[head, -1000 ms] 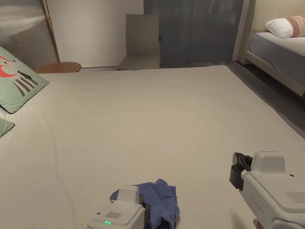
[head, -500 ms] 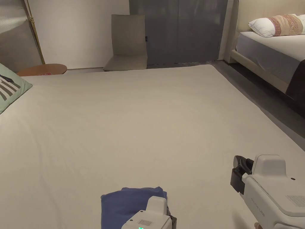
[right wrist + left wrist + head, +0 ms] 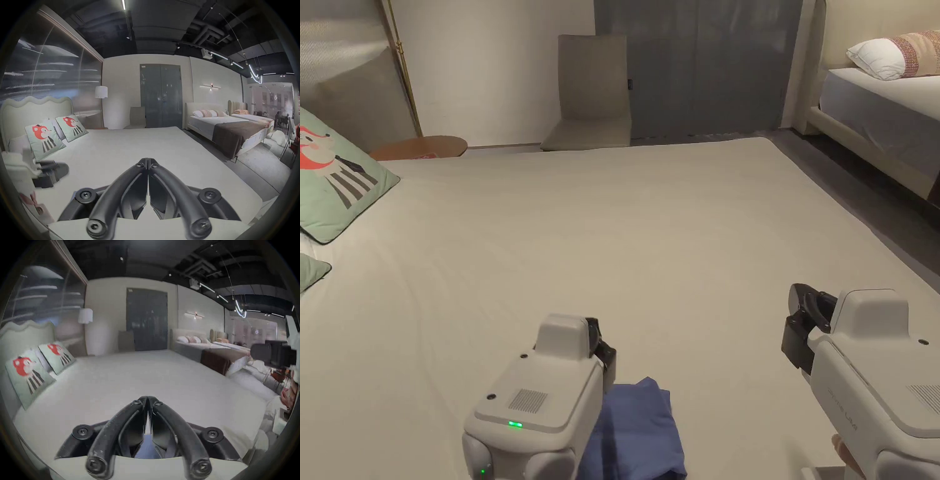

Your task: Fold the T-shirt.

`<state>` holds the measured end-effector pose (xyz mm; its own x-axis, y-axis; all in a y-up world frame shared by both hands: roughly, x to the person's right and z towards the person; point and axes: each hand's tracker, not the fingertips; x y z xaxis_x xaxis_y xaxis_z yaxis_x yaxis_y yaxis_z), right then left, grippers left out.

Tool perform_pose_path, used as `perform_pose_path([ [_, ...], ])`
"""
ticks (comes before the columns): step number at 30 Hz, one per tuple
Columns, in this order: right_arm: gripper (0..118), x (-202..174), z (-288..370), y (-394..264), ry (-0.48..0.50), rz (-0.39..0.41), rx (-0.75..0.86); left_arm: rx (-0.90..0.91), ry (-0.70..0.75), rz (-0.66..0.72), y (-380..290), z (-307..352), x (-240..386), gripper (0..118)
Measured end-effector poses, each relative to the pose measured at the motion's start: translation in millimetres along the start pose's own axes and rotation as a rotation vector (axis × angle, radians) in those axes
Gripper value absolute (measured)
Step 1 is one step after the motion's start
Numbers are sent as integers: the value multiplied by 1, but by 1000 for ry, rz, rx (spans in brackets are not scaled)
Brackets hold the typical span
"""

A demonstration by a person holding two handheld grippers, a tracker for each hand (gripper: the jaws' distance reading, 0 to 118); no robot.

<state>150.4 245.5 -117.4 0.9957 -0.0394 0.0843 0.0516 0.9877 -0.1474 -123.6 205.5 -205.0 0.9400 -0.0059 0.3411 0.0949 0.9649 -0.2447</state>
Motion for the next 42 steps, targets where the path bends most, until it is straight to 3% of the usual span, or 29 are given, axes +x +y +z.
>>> perform_pose_path([
  [11,0,-38,-4,11,56,30,81,168,225,11,38,44,-86,0],
  [27,0,-61,-14,12,73,73,78,171,292,54,28,59,-128,0],
  [37,0,-101,-68,-82,183,123,-267,147,269,79,22,57,-136,0],
  [42,0,-115,-83,-125,225,95,-452,117,261,86,13,55,-136,0],
])
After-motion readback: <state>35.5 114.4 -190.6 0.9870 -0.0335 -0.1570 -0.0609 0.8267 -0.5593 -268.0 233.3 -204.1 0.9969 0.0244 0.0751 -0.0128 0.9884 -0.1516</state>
